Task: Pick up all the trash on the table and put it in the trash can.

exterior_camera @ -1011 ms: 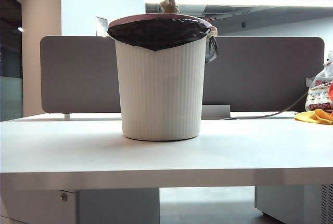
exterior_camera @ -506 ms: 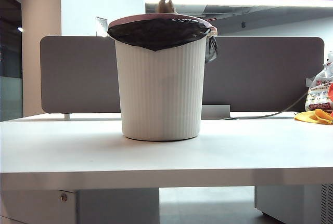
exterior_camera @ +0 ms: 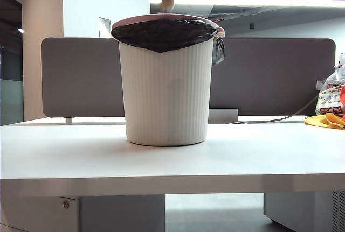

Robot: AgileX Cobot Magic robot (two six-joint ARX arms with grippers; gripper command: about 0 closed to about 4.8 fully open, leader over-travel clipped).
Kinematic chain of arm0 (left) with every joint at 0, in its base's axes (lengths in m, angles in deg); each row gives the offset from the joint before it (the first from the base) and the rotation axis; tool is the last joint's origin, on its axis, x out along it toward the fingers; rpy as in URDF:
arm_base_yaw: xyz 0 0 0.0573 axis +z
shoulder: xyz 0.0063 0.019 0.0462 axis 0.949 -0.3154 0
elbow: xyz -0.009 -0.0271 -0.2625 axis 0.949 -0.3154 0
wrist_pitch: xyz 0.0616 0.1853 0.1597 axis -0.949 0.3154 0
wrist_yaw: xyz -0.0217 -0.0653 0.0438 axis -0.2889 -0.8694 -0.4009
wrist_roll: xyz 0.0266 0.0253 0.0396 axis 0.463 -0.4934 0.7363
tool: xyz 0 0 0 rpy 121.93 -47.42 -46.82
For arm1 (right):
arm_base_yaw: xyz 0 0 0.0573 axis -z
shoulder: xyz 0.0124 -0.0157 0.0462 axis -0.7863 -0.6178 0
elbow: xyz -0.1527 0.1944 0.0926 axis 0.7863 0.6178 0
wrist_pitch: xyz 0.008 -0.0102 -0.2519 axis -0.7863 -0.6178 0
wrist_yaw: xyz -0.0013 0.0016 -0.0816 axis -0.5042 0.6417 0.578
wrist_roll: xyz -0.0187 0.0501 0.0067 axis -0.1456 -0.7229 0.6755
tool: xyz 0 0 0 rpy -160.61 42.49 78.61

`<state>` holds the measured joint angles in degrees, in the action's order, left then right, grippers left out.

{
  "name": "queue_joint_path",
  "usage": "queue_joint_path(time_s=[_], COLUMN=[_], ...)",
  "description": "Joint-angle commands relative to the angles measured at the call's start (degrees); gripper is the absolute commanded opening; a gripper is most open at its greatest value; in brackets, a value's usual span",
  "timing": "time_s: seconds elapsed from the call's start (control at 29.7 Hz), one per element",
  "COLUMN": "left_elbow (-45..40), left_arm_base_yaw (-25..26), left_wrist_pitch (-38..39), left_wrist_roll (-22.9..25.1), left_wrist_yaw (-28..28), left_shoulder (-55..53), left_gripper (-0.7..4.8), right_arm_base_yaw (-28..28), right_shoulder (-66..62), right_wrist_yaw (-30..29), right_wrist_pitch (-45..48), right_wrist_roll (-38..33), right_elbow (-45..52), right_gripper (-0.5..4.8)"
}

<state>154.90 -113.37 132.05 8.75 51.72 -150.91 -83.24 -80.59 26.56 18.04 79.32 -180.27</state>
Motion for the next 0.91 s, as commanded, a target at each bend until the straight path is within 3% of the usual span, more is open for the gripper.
queue_joint_path(time_s=[0.03, 0.24, 0.44, 0.67, 0.81, 0.91], left_elbow=[0.3, 0.3, 0.3, 0.3, 0.3, 0.3], left_arm_base_yaw=[-0.1, -0.1, -0.1, -0.1, -0.1, -0.1], left_wrist_pitch=[-0.5, 0.3, -0.3, -0.8, -1.8, -2.1], left_wrist_roll=[0.2, 0.2, 0.2, 0.4, 0.4, 0.4], left_wrist_yaw=[0.2, 0.2, 0.0, 0.0, 0.0, 0.0], left_shoulder=[0.2, 0.0, -1.0, -1.6, -1.7, -1.7], left_gripper=[4.79, 4.79, 4.79, 4.79, 4.79, 4.79], right_arm_base_yaw=[0.2, 0.1, 0.2, 0.1, 0.4, 1.9], right_shoulder=[-1.3, -1.5, -0.5, 1.2, 1.9, 2.0], right_wrist_yaw=[-0.2, -0.2, -0.3, -1.6, -2.6, -8.9], right_wrist_pitch=[-5.7, -5.2, -5.8, -4.3, -3.2, -3.3], right_wrist_roll=[-0.4, -0.6, -2.0, -5.1, -16.1, -25.2], right_elbow=[0.2, 0.2, 0.2, 0.2, 0.2, 0.2], right_gripper=[2.43, 2.57, 4.45, 4.44, 4.41, 4.35])
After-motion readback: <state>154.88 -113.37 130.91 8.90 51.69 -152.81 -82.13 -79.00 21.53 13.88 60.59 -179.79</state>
